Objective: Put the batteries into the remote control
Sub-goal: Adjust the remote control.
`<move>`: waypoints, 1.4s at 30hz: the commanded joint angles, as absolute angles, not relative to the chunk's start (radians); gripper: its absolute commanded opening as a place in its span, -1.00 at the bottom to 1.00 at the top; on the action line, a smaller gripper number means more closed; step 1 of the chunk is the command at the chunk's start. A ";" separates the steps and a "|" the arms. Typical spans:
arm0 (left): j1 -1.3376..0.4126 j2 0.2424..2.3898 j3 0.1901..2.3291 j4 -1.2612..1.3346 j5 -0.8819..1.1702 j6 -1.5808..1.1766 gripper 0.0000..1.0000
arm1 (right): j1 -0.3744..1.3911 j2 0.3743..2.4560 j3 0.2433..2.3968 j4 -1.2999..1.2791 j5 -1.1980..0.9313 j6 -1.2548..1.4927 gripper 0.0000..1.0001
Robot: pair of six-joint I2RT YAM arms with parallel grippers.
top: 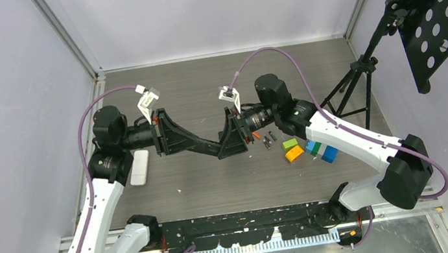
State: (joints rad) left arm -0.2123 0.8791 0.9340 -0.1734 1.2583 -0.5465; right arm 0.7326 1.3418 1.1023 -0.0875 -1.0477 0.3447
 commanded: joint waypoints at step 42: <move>-0.216 0.899 0.748 0.497 0.683 -1.197 0.00 | 0.746 1.513 0.922 0.960 -0.711 1.175 -0.99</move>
State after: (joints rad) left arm -0.2104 0.8974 0.7414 0.4374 0.6846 -1.2194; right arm 0.7425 1.5513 0.9318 0.9546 -0.6865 1.1877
